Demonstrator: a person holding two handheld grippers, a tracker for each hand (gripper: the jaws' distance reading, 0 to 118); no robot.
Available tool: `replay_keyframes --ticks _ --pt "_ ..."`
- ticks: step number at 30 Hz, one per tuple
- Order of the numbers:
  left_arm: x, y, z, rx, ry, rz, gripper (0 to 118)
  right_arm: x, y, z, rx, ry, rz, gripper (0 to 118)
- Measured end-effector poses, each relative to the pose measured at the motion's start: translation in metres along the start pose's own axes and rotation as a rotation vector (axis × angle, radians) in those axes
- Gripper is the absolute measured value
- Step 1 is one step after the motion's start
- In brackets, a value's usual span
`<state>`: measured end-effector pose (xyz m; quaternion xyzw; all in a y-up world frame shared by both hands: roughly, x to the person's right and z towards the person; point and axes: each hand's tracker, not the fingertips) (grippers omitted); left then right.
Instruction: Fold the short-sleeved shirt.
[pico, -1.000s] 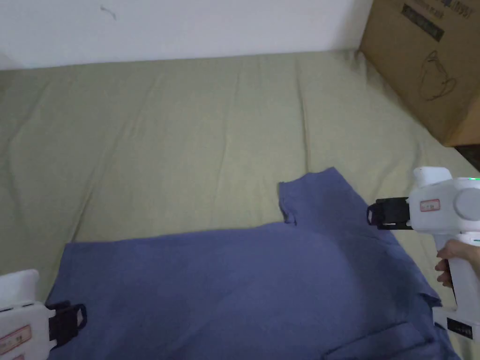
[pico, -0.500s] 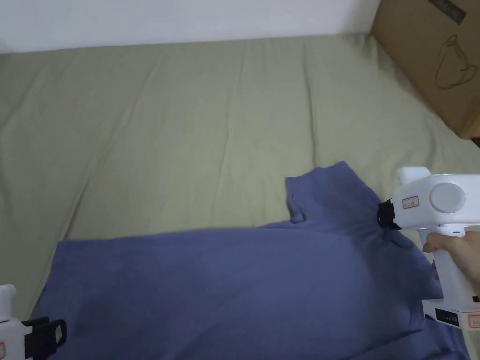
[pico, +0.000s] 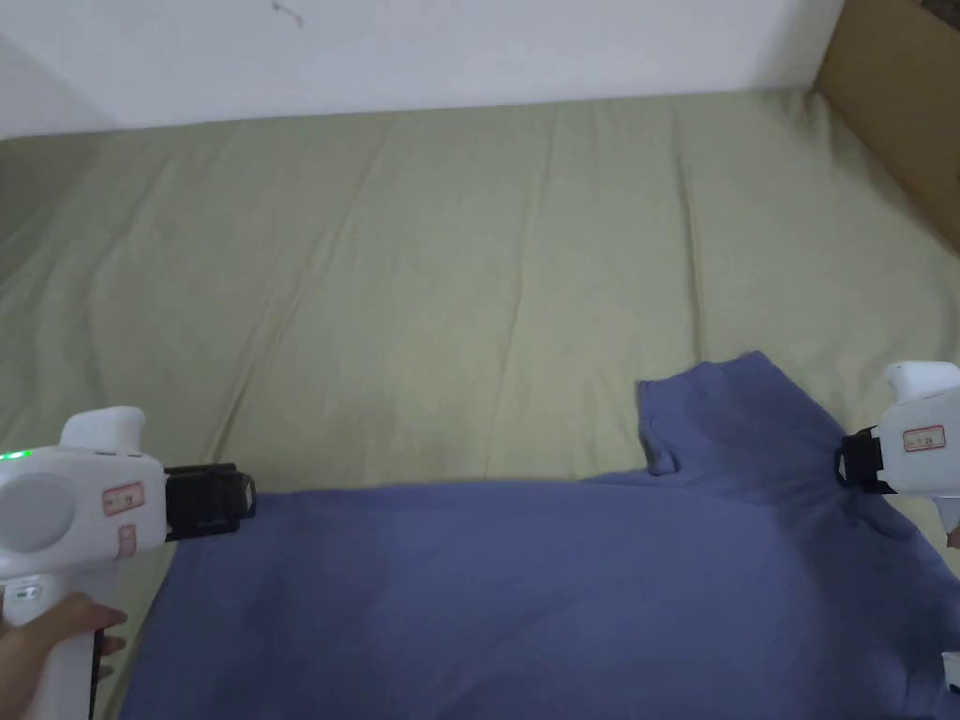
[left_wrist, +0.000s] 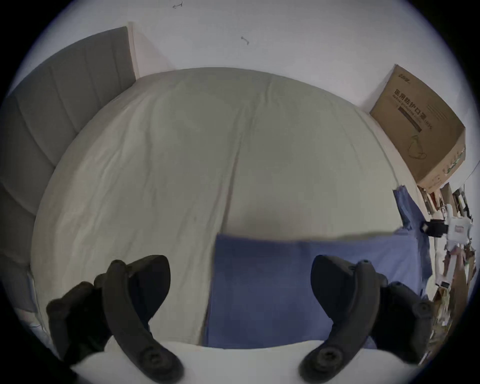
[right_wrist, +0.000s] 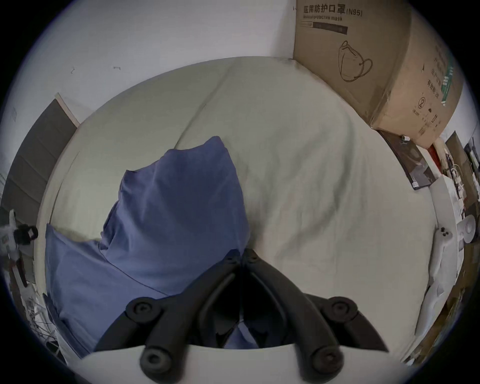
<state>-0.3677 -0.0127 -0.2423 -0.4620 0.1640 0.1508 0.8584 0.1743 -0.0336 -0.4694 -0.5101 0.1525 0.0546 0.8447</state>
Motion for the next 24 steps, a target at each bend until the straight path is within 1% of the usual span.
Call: replay_keyframes --ticks 1,2,3,4,6,7,8,9,10,11,12,13,14,15,17,20,24 --pt "-0.001 0.005 -0.009 -0.005 0.006 0.003 110 0.000 0.000 -0.001 0.000 -0.001 0.002 0" --pt "-0.003 0.009 -0.020 -0.015 0.007 0.009 106 0.000 0.000 -0.002 -0.002 0.000 0.001 0" --pt "-0.003 0.012 -0.030 -0.042 0.015 0.017 94 0.001 0.000 -0.004 -0.005 0.002 -0.003 0" --pt "-0.005 0.012 -0.039 -0.084 0.039 0.027 89 0.001 0.000 -0.004 -0.006 0.003 -0.007 0" --pt "-0.007 0.010 -0.054 -0.116 0.042 0.022 78 0.001 -0.001 -0.005 -0.009 0.005 -0.011 0" --pt "-0.006 0.006 -0.059 -0.136 0.061 0.021 77 0.003 -0.001 -0.006 -0.010 0.007 -0.013 0" --pt "-0.007 0.003 -0.059 -0.114 0.059 -0.001 77 0.003 -0.001 -0.006 -0.012 0.009 -0.013 0" --pt "-0.006 0.003 -0.053 -0.105 0.060 -0.008 70 0.003 0.000 -0.005 -0.011 0.009 -0.014 0" --pt "-0.007 0.005 -0.049 -0.103 0.054 -0.003 52 0.004 0.001 -0.003 -0.009 0.012 -0.015 0" --pt "-0.008 0.006 -0.044 -0.093 0.053 -0.011 24 0.004 0.001 -0.001 -0.003 0.013 -0.017 0" --pt "-0.008 0.009 -0.041 -0.088 0.064 -0.035 1 0.004 0.002 0.002 0.003 0.021 -0.028 0" --pt "-0.008 0.010 -0.033 -0.089 0.074 -0.041 1 0.005 0.003 0.005 0.008 0.044 -0.043 0" --pt "-0.010 0.011 -0.028 -0.104 -0.013 -0.020 1 0.005 0.003 0.010 0.016 0.048 -0.047 0" --pt "-0.009 0.010 -0.024 -0.113 -0.036 0.001 1 0.004 0.004 0.015 0.023 0.035 -0.043 0" --pt "-0.001 0.006 -0.006 -0.057 0.021 -0.039 1 0.003 0.003 0.025 0.034 0.033 -0.033 0" --pt "-0.002 0.001 0.022 -0.039 0.003 -0.045 1 0.005 -0.001 0.047 0.055 0.043 -0.035 0" --pt "-0.011 -0.015 0.066 -0.003 -0.017 -0.045 1 0.007 -0.014 0.087 0.095 0.049 -0.019 0"
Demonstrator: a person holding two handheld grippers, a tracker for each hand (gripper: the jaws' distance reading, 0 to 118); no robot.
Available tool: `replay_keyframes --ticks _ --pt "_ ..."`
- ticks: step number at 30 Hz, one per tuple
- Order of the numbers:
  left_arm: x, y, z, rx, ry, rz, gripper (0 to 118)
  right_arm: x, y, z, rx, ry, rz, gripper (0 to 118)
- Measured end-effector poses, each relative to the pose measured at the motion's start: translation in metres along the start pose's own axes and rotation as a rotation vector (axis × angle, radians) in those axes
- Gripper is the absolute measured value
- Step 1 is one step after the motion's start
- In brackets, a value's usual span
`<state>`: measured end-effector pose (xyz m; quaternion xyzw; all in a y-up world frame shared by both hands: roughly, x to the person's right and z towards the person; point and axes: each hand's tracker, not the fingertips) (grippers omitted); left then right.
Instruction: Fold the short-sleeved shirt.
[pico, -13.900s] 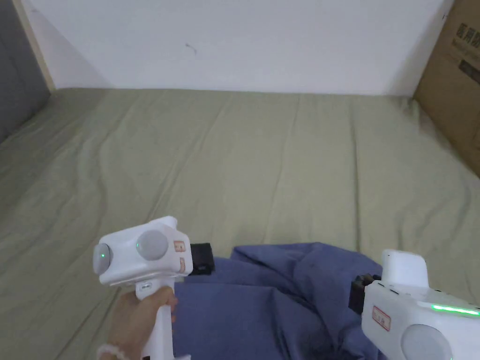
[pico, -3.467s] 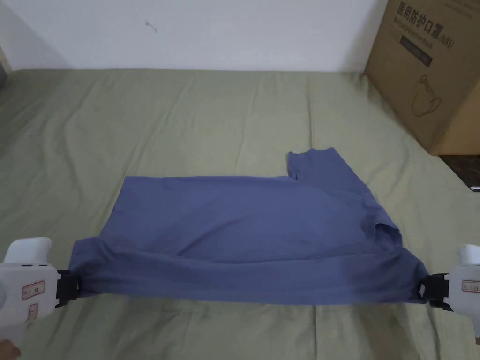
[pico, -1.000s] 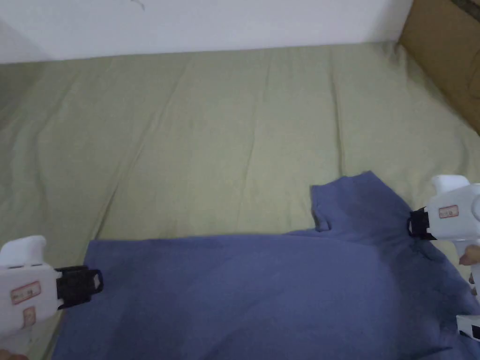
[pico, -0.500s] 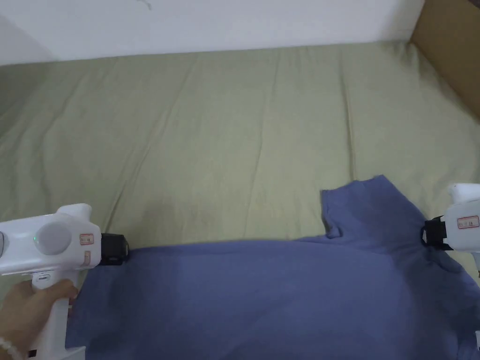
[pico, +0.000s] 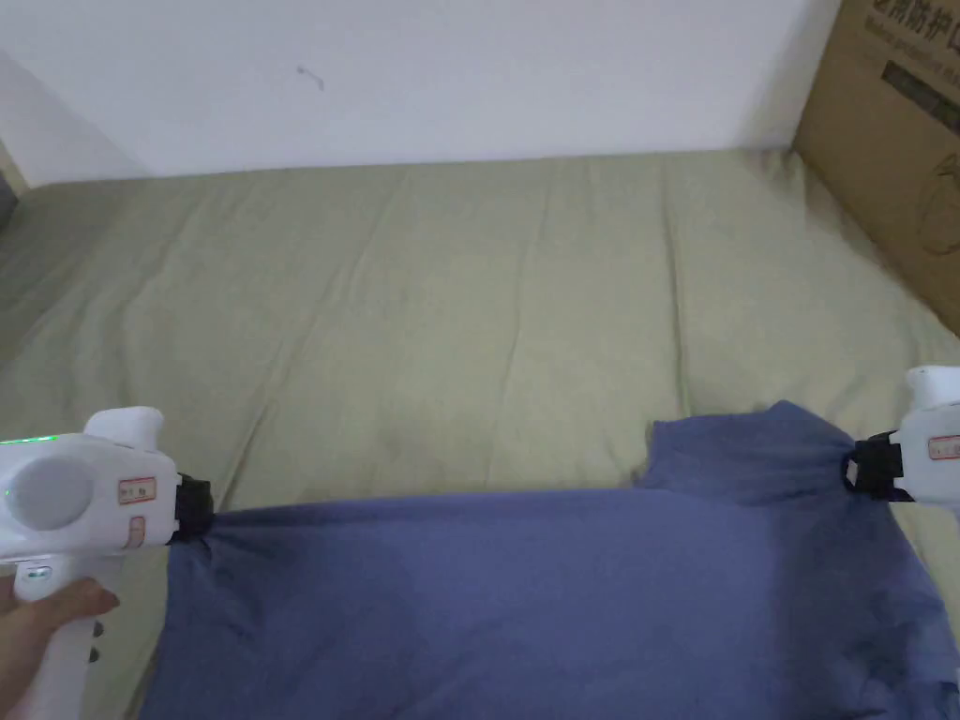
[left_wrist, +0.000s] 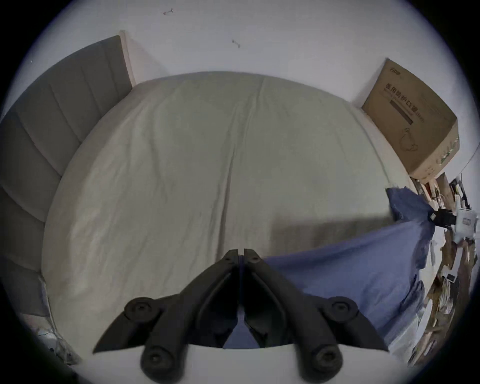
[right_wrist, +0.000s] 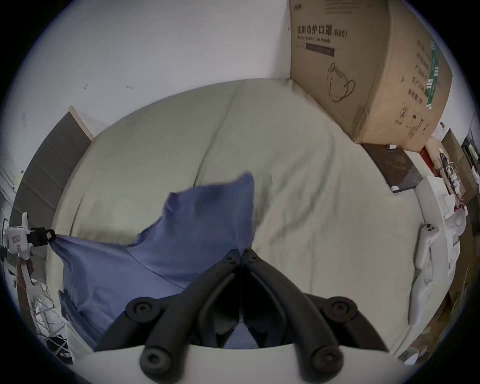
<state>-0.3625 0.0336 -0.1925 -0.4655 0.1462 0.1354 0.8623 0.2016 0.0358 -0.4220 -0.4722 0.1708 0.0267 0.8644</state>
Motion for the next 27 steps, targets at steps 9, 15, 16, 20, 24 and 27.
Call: replay_keyframes --ticks 9,15,16,20,24,27 --pt "-0.018 -0.088 0.098 0.054 -0.060 0.017 1 0.004 -0.092 0.114 0.043 0.025 0.019 0" --pt "-0.022 -0.172 0.110 -0.033 -0.055 -0.009 1 0.011 -0.190 0.142 -0.058 0.009 -0.010 0" --pt "-0.024 -0.184 0.105 -0.054 -0.053 -0.003 1 0.013 -0.206 0.140 -0.081 0.012 -0.017 0" --pt "-0.024 -0.215 0.094 -0.073 -0.051 0.004 2 0.015 -0.243 0.132 -0.136 -0.010 -0.050 0" --pt "-0.026 -0.223 0.091 -0.077 -0.044 0.015 18 0.013 -0.253 0.128 -0.136 -0.013 -0.064 0" --pt "-0.033 -0.222 0.089 -0.096 -0.031 0.017 77 0.008 -0.249 0.129 -0.121 -0.069 -0.024 59"
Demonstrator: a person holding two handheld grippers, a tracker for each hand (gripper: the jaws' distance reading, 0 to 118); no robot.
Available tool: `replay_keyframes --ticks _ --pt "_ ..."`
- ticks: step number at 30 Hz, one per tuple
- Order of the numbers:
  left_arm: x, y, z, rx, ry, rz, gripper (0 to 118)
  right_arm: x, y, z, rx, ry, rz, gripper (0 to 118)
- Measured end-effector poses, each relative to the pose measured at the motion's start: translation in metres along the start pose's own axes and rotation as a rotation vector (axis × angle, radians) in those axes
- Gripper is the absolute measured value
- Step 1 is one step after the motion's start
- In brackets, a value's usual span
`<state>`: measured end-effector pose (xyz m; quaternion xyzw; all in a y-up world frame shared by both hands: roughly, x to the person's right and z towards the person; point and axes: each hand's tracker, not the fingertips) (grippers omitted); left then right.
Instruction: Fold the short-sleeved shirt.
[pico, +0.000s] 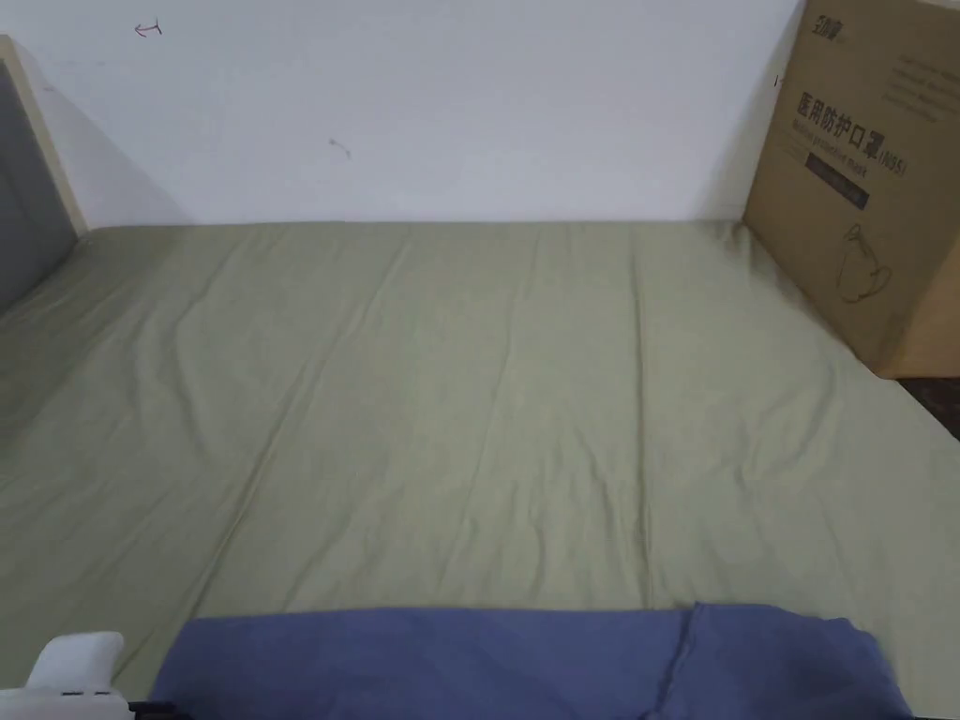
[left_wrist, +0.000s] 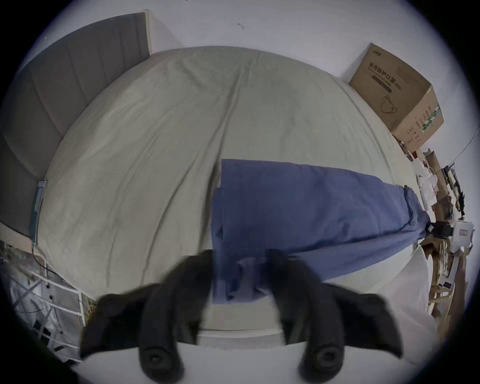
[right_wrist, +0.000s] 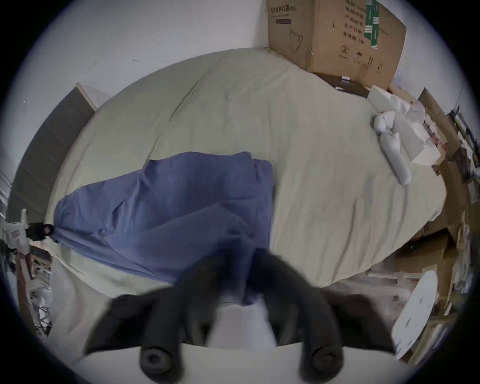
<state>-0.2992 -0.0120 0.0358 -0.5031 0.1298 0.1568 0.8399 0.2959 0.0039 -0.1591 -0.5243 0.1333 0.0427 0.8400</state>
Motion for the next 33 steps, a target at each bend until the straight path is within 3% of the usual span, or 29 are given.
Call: replay_keyframes --ticks 2,7,8,9,10,11,14,18,19,20,22,23,24,33 --pt "-0.001 -0.001 0.005 0.007 0.012 -0.001 98 -0.004 0.004 0.006 0.015 -0.062 0.032 64" --pt "-0.009 0.008 0.026 0.088 -0.054 0.104 96 -0.018 0.024 0.029 0.085 -0.005 0.021 64" --pt "-0.010 0.011 0.030 0.100 -0.067 0.131 85 -0.023 0.029 0.031 0.108 0.013 0.026 62" --pt "-0.010 0.014 0.033 0.112 -0.081 0.150 53 -0.030 0.034 0.032 0.121 0.035 0.034 45" --pt "-0.004 0.014 0.043 0.139 -0.105 0.169 21 -0.039 0.038 0.032 0.129 0.054 0.047 17" --pt "-0.003 0.014 0.045 0.162 -0.115 0.168 0 -0.050 0.041 0.031 0.145 0.065 0.067 0" --pt "0.000 0.009 0.040 0.165 -0.064 0.155 0 -0.086 0.045 0.021 0.184 0.023 0.110 0" --pt "-0.022 -0.002 0.035 0.172 -0.179 0.294 0 -0.120 0.047 0.001 0.129 0.138 0.112 0" --pt "-0.030 -0.005 0.035 0.192 -0.199 0.347 1 -0.130 0.047 -0.002 0.123 0.145 0.135 0" --pt "-0.038 -0.008 0.033 0.205 -0.218 0.409 12 -0.140 0.046 -0.004 0.115 0.146 0.170 0" --pt "-0.056 -0.012 0.030 0.178 -0.224 0.500 75 -0.155 0.047 -0.008 0.094 0.149 0.243 0" --pt "-0.061 -0.014 0.024 0.161 -0.227 0.523 97 -0.162 0.047 -0.010 0.090 0.148 0.269 0" --pt "-0.064 -0.017 0.020 0.147 -0.228 0.537 110 -0.168 0.047 -0.011 0.084 0.150 0.289 0" --pt "-0.070 -0.035 -0.054 0.025 -0.578 0.765 109 -0.188 0.050 -0.033 0.043 0.169 0.305 0"
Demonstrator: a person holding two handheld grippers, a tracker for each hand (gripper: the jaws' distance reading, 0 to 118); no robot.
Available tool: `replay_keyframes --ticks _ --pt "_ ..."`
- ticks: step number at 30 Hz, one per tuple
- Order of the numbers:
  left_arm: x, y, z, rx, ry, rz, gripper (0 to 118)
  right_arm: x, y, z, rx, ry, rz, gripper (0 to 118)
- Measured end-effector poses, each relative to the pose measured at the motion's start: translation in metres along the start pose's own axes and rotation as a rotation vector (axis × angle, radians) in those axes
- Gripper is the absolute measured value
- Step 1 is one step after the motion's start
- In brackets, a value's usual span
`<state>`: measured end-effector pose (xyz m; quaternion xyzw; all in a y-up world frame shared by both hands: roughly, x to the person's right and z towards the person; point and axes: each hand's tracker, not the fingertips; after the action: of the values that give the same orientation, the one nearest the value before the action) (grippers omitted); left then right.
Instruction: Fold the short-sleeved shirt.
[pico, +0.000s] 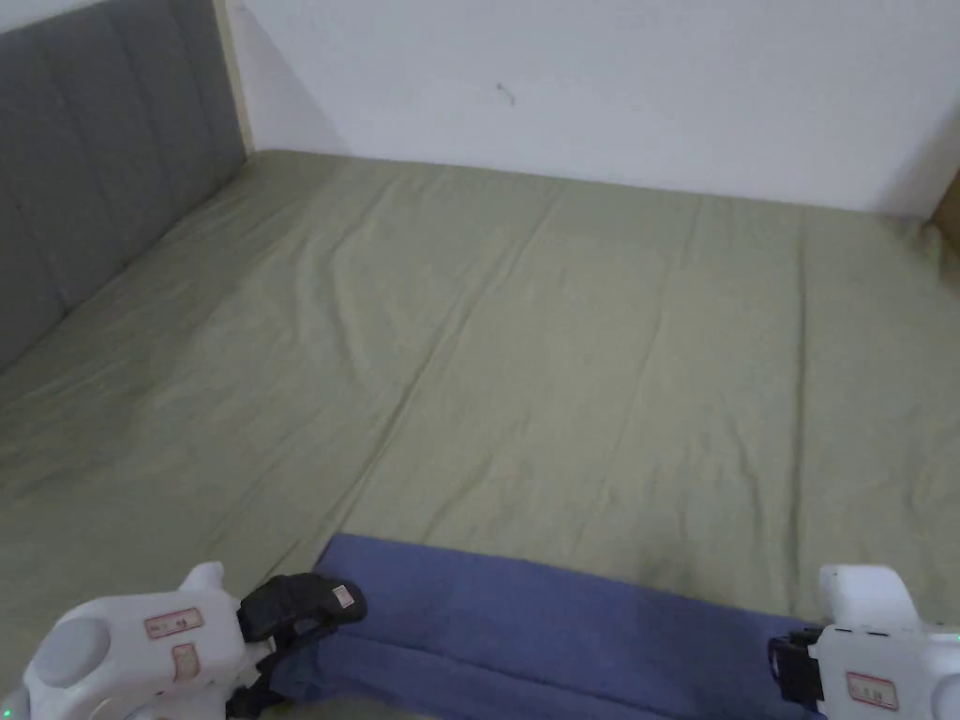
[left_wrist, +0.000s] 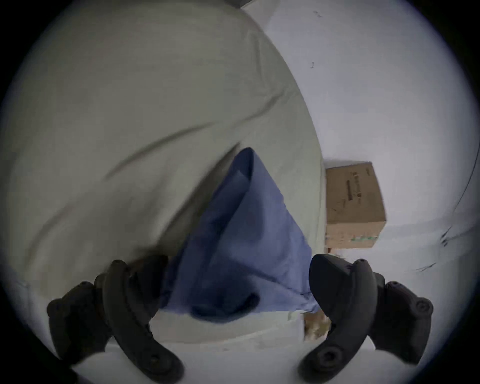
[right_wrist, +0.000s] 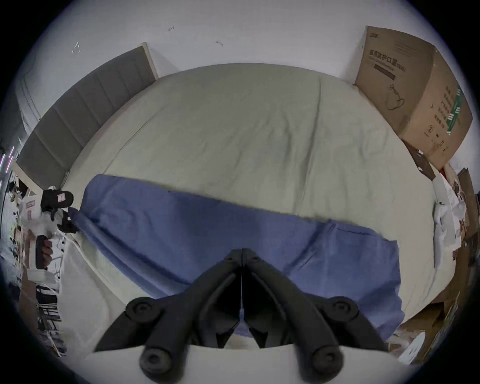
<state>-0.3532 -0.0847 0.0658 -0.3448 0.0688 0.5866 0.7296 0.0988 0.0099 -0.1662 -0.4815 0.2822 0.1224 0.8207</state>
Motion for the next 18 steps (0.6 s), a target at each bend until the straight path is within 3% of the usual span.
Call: replay_keyframes --ticks 1,3,5,7,13,18 --pt "-0.007 0.000 0.000 0.032 -0.019 0.012 97 0.000 0.000 -0.002 -0.006 0.001 0.005 0" --pt "-0.012 0.006 0.003 0.043 -0.052 0.022 5 -0.003 0.000 -0.004 -0.014 0.002 0.004 0" --pt "-0.022 0.010 -0.003 0.006 -0.009 0.116 5 -0.003 0.001 -0.007 -0.024 0.011 0.003 0" --pt "-0.023 0.016 0.000 -0.009 0.027 0.033 5 -0.008 0.002 -0.007 -0.032 0.008 0.014 0" --pt "0.010 0.011 0.024 0.000 0.010 -0.037 5 -0.004 0.003 -0.006 -0.035 0.003 0.013 0" --pt "0.003 0.033 0.059 0.077 0.095 -0.078 5 0.004 -0.001 -0.004 -0.035 0.005 -0.020 0"
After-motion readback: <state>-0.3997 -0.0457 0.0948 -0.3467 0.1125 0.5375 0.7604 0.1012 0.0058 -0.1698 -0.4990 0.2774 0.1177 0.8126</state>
